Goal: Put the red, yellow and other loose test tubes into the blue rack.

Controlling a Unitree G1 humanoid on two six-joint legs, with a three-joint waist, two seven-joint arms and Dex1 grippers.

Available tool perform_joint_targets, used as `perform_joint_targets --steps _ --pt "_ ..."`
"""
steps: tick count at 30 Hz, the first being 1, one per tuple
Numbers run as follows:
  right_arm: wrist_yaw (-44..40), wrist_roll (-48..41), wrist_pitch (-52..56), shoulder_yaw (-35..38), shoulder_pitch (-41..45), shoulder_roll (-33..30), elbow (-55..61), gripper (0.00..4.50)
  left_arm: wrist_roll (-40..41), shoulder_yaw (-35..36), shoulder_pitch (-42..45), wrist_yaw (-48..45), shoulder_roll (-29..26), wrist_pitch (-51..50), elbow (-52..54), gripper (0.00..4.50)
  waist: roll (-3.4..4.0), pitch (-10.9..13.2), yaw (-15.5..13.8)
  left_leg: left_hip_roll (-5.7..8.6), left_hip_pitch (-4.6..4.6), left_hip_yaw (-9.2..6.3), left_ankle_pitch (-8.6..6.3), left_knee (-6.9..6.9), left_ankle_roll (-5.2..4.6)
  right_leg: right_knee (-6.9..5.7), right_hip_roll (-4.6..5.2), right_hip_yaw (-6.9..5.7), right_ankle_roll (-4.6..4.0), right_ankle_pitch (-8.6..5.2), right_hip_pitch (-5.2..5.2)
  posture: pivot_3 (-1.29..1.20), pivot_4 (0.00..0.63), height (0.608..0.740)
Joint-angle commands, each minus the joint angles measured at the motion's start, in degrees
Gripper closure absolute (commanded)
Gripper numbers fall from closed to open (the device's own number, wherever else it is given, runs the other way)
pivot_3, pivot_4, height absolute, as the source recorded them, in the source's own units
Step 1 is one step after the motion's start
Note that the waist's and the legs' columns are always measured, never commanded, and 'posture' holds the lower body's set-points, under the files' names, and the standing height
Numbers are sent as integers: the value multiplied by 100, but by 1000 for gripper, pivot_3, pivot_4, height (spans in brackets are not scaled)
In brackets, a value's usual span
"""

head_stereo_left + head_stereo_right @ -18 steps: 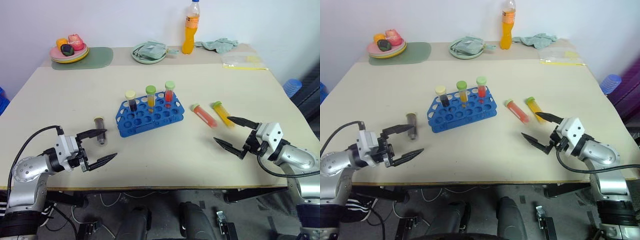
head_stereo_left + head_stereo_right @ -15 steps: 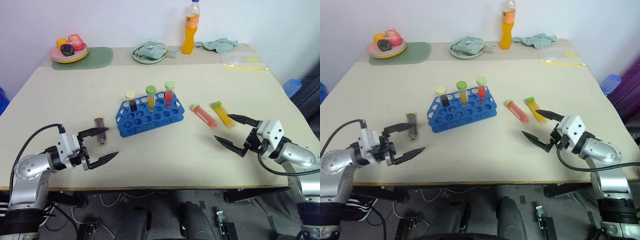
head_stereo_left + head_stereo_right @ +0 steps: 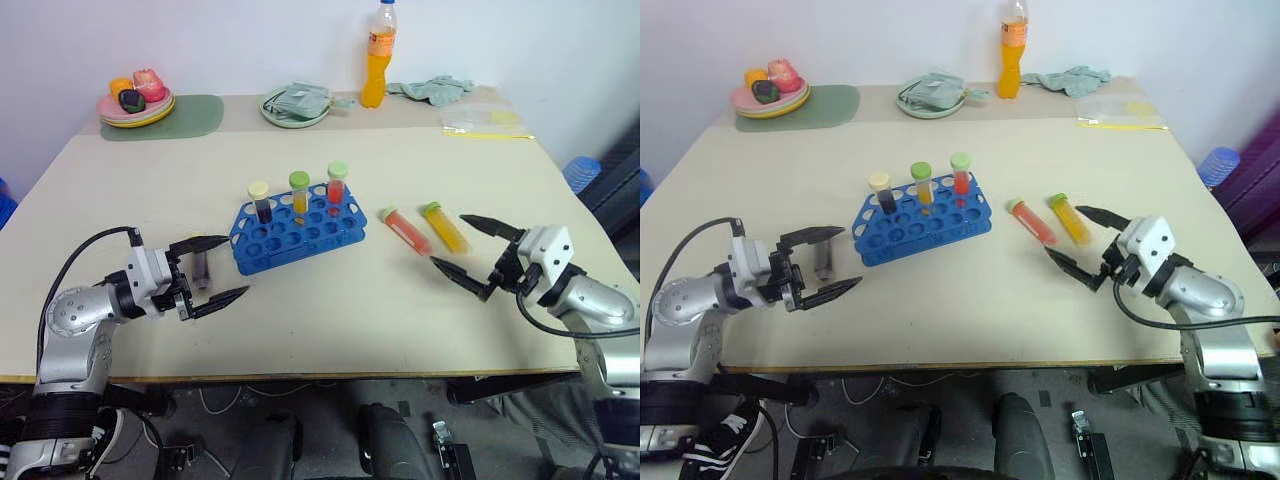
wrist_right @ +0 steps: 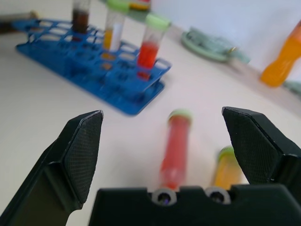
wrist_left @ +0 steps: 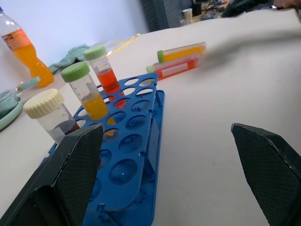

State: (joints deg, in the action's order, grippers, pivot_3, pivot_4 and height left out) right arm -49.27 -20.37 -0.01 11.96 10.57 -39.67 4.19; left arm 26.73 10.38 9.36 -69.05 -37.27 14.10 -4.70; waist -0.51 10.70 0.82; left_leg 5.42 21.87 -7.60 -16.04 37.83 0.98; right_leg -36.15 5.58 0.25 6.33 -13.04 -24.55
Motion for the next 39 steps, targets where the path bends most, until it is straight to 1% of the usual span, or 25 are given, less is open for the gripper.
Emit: perform_joint_targets --steps 1,4,8,10,12,14,16,18,20,22,24,27,29,32,36,39 --pt "217 -36 233 -40 259 96 150 0 45 89 -96 139 46 29 227 34 0 0 -15 0 0 2 0 0 0 0 0 2 0 0 0 0 150 740" --pt "445 20 814 -139 454 15 278 0 91 7 -45 122 21 -134 358 34 0 0 -30 0 1 3 0 0 0 1 1 4 0 0 0 0 150 740" --pt "853 -36 2031 -254 819 -92 513 0 58 -76 107 21 21 -194 291 34 0 0 -28 1 1 4 0 0 0 1 1 6 -1 0 0 0 150 740" --pt "1030 255 2529 -469 1064 -233 503 0 69 -76 154 17 19 -230 293 34 0 0 -13 1 1 4 0 0 0 1 1 6 -1 1 -1 0 150 740" --pt "1124 389 3365 -719 1498 -424 338 0 46 -105 152 43 55 -249 338 34 2 1 -4 0 0 7 0 0 0 0 0 8 -3 1 -4 0 150 740" --pt "1173 255 4395 -859 2083 -497 181 0 -7 -150 123 53 85 -228 352 34 5 3 5 -2 0 11 0 -3 0 -1 -1 11 -4 2 -7 0 150 740" --pt "1069 254 4873 -1065 2532 -544 75 0 -46 -183 100 47 85 -192 358 34 5 3 -8 -4 1 15 0 -5 0 0 0 16 -7 3 -10 0 150 740" --pt "902 398 5535 -1511 3084 -695 -109 0 -43 -205 111 87 79 -228 447 34 6 4 -10 -6 4 17 0 -8 0 2 0 16 -7 3 -15 0 150 740" --pt "850 380 6083 -1763 3680 -608 -400 0 -21 -205 145 130 70 -267 528 34 6 4 -5 -6 10 17 0 -10 0 4 0 16 -7 4 -20 0 150 740" --pt "868 228 6887 -1925 4325 -314 -802 0 29 -188 170 180 67 -325 609 34 6 4 6 -6 25 20 1 -8 1 2 0 18 -9 6 -36 0 150 740" --pt "911 307 7401 -2297 4743 -67 -1148 0 12 -174 129 230 69 -332 671 34 5 3 7 -11 35 24 2 -9 4 0 -1 23 -15 11 -50 0 150 740" --pt "1117 508 7742 -2581 5086 260 -1780 0 -9 -153 -31 311 71 -349 854 34 4 2 5 -13 41 25 3 -12 5 -1 -1 26 -17 12 -61 0 150 740" --pt "1262 607 7842 -2648 5278 465 -2191 0 -3 -125 -195 390 65 -373 1039 34 4 3 0 -12 50 28 7 -12 11 -1 0 29 -17 13 -71 0 150 740" --pt "1356 736 7859 -2803 5412 599 -2509 0 -20 -93 -408 529 72 -386 1238 34 6 4 -26 -8 62 35 14 -12 25 0 -1 34 -14 15 -82 0 150 740" --pt "1459 983 7644 -3014 5494 672 -2829 0 -30 -66 -663 727 95 -401 1449 34 6 4 1 -7 61 42 12 -12 21 0 -3 38 -11 17 -84 0 150 740" --pt "1383 1066 7581 -3107 5585 714 -3000 0 -55 -71 -816 829 93 -374 1555 34 6 4 22 -10 58 44 7 -13 12 -3 -5 40 -10 17 -85 0 150 740"
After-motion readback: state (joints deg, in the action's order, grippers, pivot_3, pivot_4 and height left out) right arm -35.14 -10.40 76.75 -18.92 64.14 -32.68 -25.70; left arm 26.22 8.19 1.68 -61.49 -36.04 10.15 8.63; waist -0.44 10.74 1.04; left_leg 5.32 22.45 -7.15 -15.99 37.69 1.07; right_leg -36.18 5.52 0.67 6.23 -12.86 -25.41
